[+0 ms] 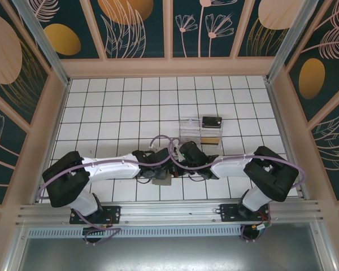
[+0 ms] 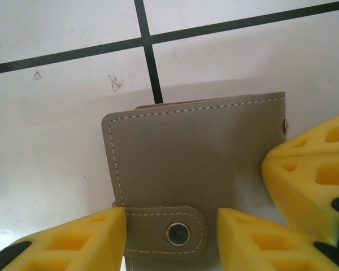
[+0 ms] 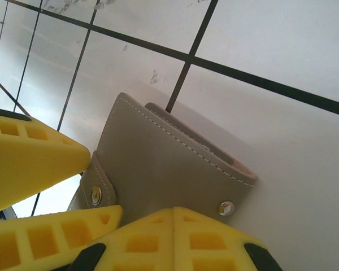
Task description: Take the credit cards out of the card holder
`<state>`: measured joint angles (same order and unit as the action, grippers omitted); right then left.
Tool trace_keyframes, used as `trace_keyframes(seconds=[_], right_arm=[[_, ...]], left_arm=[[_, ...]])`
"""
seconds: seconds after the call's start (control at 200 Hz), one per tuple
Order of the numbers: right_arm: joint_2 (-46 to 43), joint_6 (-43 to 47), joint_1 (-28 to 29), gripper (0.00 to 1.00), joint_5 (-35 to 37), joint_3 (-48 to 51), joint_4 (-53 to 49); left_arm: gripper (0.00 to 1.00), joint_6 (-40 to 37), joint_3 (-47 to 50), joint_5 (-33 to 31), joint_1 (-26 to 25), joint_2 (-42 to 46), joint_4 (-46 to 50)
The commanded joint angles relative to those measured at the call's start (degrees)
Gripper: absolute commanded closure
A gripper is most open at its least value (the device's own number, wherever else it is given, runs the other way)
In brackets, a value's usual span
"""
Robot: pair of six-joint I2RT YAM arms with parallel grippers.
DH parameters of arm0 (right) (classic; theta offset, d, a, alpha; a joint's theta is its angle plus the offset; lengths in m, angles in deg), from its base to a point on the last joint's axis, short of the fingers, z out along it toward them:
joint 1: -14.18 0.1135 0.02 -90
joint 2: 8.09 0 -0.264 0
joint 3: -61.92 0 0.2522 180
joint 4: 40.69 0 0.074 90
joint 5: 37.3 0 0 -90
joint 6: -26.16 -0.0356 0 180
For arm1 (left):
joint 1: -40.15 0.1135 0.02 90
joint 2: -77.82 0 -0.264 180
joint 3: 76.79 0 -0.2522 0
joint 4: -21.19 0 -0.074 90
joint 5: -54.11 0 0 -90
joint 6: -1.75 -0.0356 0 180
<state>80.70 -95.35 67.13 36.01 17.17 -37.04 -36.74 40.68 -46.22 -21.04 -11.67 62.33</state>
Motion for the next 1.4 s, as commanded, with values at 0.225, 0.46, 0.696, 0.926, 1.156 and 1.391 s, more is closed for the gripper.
trace_keyframes(seconds=[0.225, 0.46, 0.696, 0.926, 1.156, 1.391], right_arm=[[1.9, -0.9, -0.2, 1.0, -0.9, -0.6, 0.6], [2.5, -1.1, -0.2, 1.0, -0.3, -0.6, 0.1], [3.3, -1.4, -0.5, 1.0, 0.5, -0.7, -1.0], [3.5, -1.4, -0.6, 1.0, 0.9, -0.7, -1.2], [3.2, -1.5, -0.6, 1.0, 1.3, -0.6, -1.6], [1.3, 0.2, -0.6, 1.0, 3.6, -1.4, -3.9]], left_arm=[[0.58, -0.4, -0.5, 0.5, -0.7, -2.5, 1.5], [0.71, 0.1, -1.3, -3.3, -1.1, -1.2, 4.8], [0.79, 1.4, 0.3, -6.8, -1.1, 0.8, 6.4], [0.92, 1.9, 1.5, -9.0, -0.9, 0.8, 7.3], [0.92, 2.4, 1.8, -11.4, 0.6, 4.0, 9.6], [0.93, 2.3, 8.7, -7.1, 5.1, 10.0, 3.9]])
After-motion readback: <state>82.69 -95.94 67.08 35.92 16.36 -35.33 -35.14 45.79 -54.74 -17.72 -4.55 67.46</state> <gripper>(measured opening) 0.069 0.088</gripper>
